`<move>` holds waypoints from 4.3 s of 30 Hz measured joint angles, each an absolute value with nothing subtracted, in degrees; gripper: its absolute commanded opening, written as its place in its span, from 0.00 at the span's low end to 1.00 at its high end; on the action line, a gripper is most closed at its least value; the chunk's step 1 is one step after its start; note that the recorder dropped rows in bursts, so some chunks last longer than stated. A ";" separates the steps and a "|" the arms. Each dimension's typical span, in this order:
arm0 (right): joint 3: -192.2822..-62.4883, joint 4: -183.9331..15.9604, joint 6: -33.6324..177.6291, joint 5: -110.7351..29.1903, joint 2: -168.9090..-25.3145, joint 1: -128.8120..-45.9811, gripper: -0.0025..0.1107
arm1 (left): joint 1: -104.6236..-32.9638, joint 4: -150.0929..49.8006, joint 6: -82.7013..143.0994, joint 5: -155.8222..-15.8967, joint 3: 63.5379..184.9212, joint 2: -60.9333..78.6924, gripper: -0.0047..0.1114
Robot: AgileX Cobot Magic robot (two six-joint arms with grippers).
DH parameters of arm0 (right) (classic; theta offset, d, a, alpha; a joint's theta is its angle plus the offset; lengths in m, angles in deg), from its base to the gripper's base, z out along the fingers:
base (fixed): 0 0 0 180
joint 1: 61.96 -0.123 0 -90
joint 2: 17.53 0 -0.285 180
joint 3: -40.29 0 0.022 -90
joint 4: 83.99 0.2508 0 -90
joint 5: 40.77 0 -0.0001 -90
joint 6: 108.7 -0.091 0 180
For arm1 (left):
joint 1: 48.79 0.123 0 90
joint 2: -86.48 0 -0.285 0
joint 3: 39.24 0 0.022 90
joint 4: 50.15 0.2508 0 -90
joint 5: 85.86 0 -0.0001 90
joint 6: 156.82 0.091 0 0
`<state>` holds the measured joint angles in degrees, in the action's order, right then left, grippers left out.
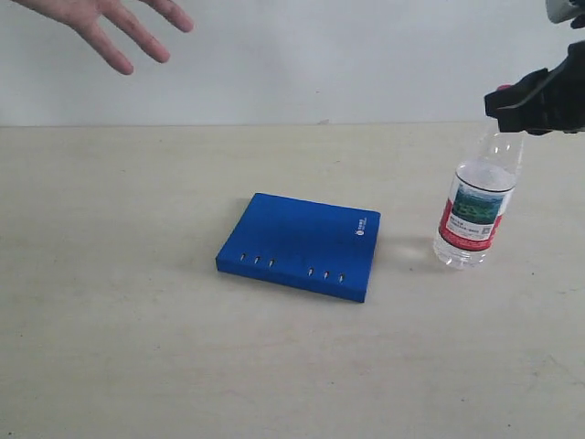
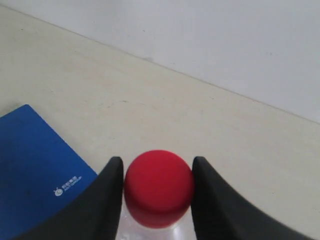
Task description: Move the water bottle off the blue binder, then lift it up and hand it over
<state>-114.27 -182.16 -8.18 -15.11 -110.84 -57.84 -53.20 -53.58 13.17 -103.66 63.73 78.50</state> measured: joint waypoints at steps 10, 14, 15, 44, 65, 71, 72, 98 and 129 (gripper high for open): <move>-114.27 -181.71 -7.41 -16.10 -110.84 -57.84 0.37 | -53.20 -53.58 13.17 -103.66 63.73 78.50 0.08; -113.65 -182.85 -7.08 -17.38 -111.01 -57.84 0.55 | -53.20 -53.58 13.17 -103.66 63.73 78.50 0.08; -113.43 -182.85 -6.96 -18.00 -111.12 -57.84 0.57 | -53.20 -53.58 13.17 -103.66 63.73 78.50 0.08; -107.63 -184.22 -21.74 8.20 -95.88 -92.64 0.09 | -53.20 -53.58 13.17 -103.66 63.73 78.50 0.08; -106.98 -184.26 -16.13 -1.03 -101.47 -96.80 0.09 | -53.20 -35.19 26.49 -102.15 63.73 78.50 0.08; -106.98 -184.26 -15.72 -2.29 -101.71 -96.80 0.09 | -53.20 -51.78 10.62 -88.78 63.73 78.50 0.08; -106.98 -184.26 -15.72 -2.73 -101.97 -96.80 0.09 | -53.20 -54.08 8.76 -86.25 63.73 78.50 0.08; -106.54 -184.13 -11.21 -12.19 -106.04 -96.80 0.09 | -69.75 -44.84 -1.31 -88.29 71.29 52.83 0.08; -129.92 -181.48 -12.73 -38.78 -137.25 -96.80 0.08 | -78.42 -34.80 23.18 -97.78 93.28 12.37 0.08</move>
<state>-129.92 -181.48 -12.73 -38.78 -137.25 -96.80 -78.42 -34.80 23.18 -97.78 93.28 12.37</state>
